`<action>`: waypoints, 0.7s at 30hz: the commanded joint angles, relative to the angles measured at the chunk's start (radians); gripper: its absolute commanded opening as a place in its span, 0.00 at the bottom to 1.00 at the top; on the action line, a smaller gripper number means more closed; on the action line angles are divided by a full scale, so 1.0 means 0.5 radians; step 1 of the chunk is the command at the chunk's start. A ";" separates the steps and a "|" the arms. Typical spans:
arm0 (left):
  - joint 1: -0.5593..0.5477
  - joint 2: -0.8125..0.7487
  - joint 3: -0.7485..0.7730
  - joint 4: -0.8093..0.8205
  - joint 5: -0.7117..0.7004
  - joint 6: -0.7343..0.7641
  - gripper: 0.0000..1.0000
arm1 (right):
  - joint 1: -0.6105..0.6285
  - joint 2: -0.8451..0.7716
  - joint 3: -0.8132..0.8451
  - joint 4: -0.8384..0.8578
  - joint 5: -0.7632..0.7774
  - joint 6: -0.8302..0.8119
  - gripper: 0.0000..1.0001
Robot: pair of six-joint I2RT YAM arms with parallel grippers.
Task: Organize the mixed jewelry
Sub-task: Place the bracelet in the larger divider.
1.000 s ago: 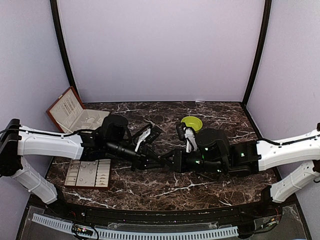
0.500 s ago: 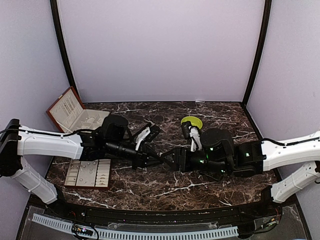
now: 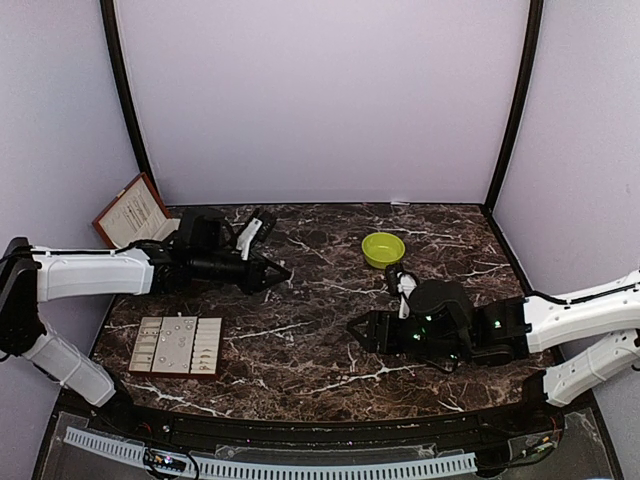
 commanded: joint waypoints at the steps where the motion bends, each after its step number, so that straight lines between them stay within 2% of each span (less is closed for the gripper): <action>1: 0.188 -0.134 0.060 -0.055 -0.052 -0.022 0.00 | -0.071 -0.047 -0.175 0.174 0.005 0.083 0.66; 7: 0.504 -0.180 0.116 -0.147 -0.103 0.123 0.00 | -0.119 -0.097 -0.325 0.243 0.009 0.128 0.67; 9: 0.583 -0.177 0.150 -0.227 -0.218 0.195 0.00 | -0.122 -0.137 -0.363 0.237 0.021 0.137 0.67; 21: 1.326 -0.104 0.194 -0.224 -0.085 0.047 0.00 | -0.126 -0.515 -0.604 0.188 0.163 0.269 0.71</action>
